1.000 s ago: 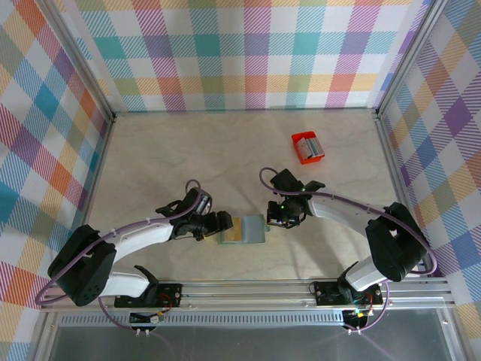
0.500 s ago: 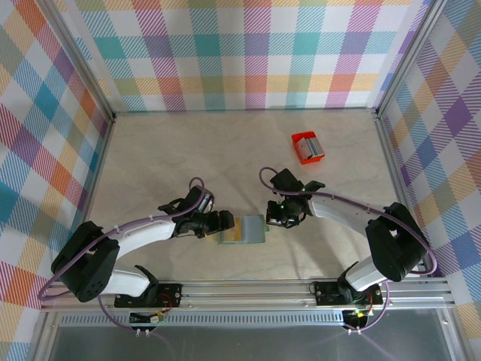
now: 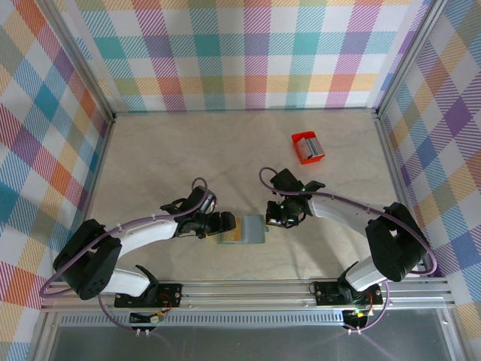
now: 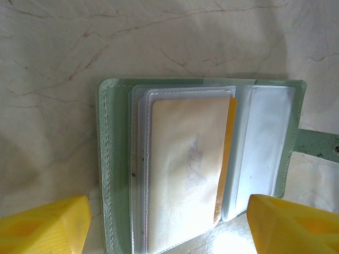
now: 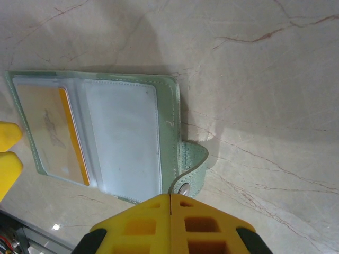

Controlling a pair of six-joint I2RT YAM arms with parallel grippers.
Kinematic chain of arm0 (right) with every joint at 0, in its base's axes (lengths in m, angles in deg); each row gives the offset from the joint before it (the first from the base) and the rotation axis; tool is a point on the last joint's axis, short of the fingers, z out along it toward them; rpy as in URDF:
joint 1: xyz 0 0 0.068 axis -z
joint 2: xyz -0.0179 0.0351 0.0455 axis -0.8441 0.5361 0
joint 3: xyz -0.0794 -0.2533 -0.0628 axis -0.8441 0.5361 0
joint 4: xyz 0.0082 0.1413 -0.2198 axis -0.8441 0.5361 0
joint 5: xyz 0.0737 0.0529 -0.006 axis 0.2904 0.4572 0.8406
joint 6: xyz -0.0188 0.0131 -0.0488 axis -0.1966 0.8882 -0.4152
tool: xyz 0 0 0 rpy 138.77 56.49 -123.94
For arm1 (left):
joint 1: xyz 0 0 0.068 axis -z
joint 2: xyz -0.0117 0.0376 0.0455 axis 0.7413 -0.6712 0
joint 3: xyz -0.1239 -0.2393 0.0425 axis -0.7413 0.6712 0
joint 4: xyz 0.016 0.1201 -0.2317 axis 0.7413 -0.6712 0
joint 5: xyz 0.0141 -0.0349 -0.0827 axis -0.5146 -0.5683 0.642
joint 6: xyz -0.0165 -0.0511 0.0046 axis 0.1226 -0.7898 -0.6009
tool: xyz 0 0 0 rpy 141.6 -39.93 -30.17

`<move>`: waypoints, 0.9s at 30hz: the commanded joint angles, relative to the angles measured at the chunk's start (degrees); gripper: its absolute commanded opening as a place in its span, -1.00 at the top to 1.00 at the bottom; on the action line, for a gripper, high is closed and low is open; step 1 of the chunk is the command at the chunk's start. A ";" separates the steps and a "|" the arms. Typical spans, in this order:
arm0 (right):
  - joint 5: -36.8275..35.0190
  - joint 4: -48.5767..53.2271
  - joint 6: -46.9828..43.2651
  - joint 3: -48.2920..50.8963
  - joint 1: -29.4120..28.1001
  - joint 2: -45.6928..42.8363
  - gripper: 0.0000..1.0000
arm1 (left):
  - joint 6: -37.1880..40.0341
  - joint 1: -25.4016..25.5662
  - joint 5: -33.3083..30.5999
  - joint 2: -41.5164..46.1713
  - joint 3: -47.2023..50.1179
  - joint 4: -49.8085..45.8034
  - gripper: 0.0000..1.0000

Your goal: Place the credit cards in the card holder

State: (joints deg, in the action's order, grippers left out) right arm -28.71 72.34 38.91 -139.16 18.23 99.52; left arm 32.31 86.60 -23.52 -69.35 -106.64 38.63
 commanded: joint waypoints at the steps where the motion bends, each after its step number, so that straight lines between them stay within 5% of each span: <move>1: 1.41 -0.81 0.93 1.16 0.24 -1.16 1.00 | 0.92 1.29 -1.42 -0.92 -1.47 -1.10 -0.54; 27: 1.50 -1.03 0.59 1.25 0.25 -0.99 1.00 | -0.76 2.63 0.07 -3.75 -1.71 2.68 -0.54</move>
State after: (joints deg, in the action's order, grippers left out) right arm -28.29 71.53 38.96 -138.50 18.23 99.04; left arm 32.05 87.94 -24.59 -71.80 -107.41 38.89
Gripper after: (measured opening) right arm 0.043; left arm 0.772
